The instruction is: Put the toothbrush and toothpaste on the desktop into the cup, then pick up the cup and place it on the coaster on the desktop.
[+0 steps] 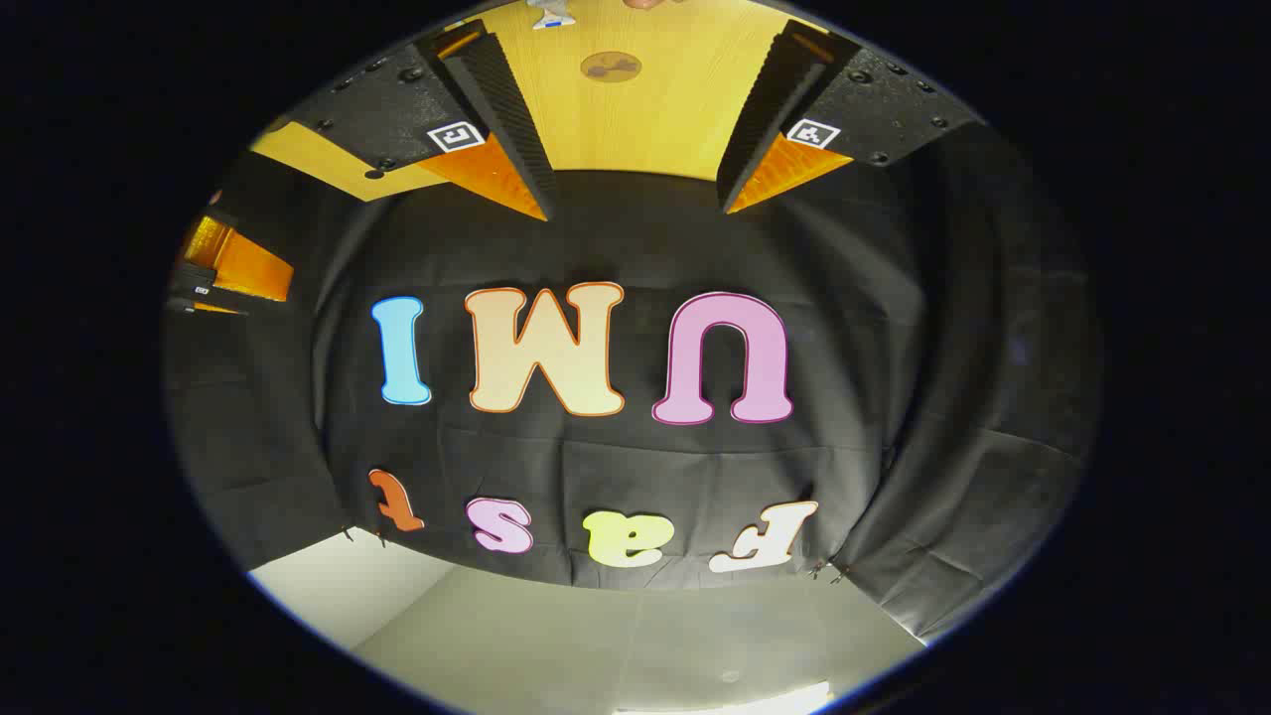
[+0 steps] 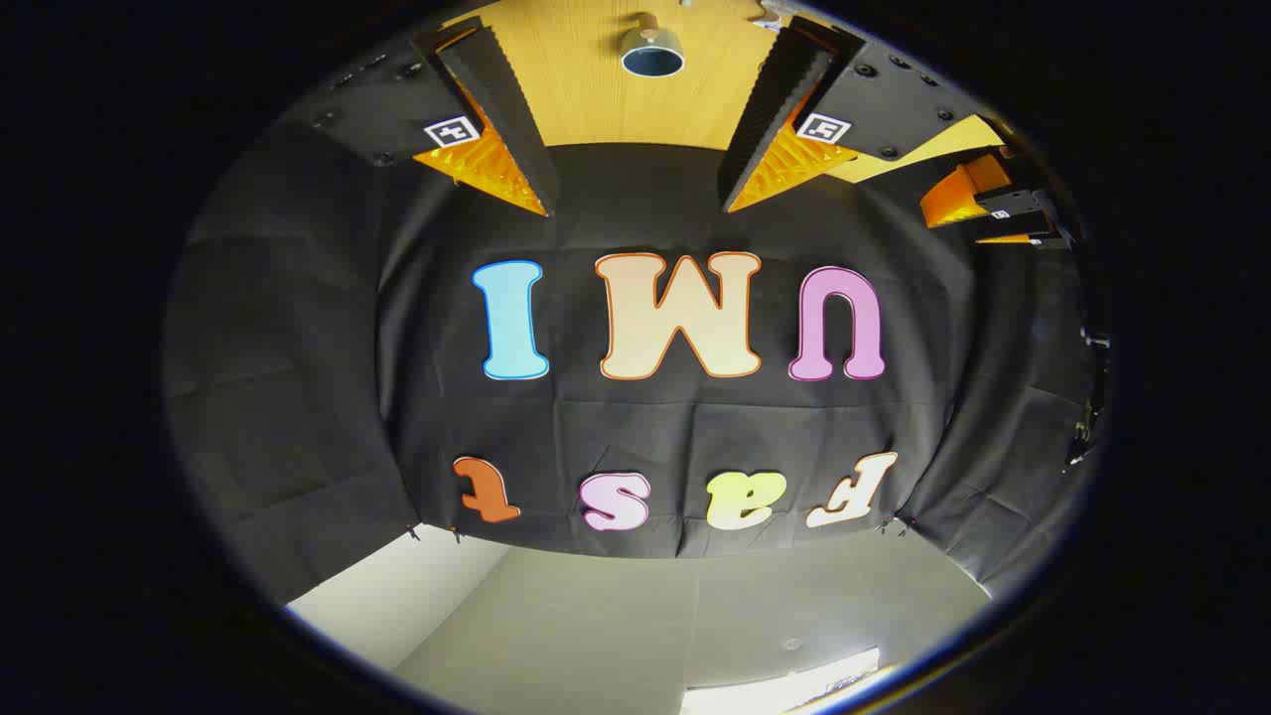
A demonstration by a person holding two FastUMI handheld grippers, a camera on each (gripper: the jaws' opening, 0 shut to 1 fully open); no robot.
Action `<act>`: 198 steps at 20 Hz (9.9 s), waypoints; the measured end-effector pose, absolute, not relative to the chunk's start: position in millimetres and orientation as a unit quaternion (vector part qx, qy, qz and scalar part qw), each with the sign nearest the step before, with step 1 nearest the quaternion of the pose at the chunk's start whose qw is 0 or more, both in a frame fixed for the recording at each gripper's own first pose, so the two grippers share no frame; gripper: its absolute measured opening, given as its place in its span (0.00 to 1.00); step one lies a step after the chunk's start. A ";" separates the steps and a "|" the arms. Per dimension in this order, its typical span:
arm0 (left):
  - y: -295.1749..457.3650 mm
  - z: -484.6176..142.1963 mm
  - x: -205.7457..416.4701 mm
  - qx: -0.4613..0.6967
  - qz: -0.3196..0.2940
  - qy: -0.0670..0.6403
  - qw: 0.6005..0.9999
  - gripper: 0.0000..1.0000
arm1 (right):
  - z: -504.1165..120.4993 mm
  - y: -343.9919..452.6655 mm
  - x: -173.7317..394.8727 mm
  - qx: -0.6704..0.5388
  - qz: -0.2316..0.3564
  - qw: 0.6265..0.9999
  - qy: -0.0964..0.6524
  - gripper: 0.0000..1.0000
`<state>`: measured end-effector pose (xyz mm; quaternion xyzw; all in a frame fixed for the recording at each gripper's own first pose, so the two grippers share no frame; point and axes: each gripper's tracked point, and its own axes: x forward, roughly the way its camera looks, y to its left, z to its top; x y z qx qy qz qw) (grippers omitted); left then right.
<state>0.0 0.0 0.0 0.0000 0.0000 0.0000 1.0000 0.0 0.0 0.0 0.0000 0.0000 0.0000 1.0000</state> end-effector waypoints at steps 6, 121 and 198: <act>4.4 1.7 -4.2 0.004 0.006 -0.003 1.000 0.94 | -11.0 14.7 -0.6 -0.008 0.025 1.000 0.013 0.99; -84.3 -360.9 -81.1 -0.009 -0.125 0.541 0.832 0.90 | -407.3 40.9 -110.6 -0.061 0.146 0.748 0.645 0.05; -54.7 -165.4 -19.3 -0.053 -0.129 0.357 0.924 0.00 | -240.2 3.2 121.2 0.084 0.080 0.959 0.260 1.00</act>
